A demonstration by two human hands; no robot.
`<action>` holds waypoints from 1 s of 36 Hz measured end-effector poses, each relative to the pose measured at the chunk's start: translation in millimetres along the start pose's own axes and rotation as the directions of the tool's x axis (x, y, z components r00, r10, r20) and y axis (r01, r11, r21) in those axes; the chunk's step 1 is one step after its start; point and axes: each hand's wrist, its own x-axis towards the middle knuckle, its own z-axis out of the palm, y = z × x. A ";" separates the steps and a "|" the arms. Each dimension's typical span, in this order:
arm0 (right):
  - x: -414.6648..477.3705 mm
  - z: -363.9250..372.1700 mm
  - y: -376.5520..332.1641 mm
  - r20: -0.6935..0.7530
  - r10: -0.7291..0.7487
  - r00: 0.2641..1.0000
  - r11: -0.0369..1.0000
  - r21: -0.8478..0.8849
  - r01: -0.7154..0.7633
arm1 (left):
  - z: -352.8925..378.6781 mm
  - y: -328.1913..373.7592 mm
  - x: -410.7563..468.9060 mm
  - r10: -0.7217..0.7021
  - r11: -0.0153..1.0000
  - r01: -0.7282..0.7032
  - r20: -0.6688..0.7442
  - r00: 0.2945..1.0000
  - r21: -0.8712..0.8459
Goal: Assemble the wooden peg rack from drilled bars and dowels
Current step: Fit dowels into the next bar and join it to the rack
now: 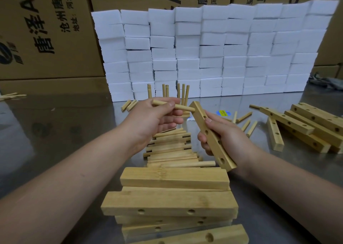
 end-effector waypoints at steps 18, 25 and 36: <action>-2.7 2.5 0.1 0.000 -0.033 0.999 0.992 -0.120 0.033 | -4.2 18.0 -5.8 0.198 0.735 -0.114 -0.050 0.979 0.669; -3.9 2.0 -2.0 0.009 -0.047 0.999 0.993 -0.103 0.048 | -5.1 16.1 -6.2 0.265 0.532 -0.145 -0.002 0.964 0.834; -2.0 1.1 0.1 -0.046 -0.160 0.986 0.925 -0.356 0.134 | -1.5 15.0 -9.9 0.291 0.090 -0.239 0.204 0.935 0.967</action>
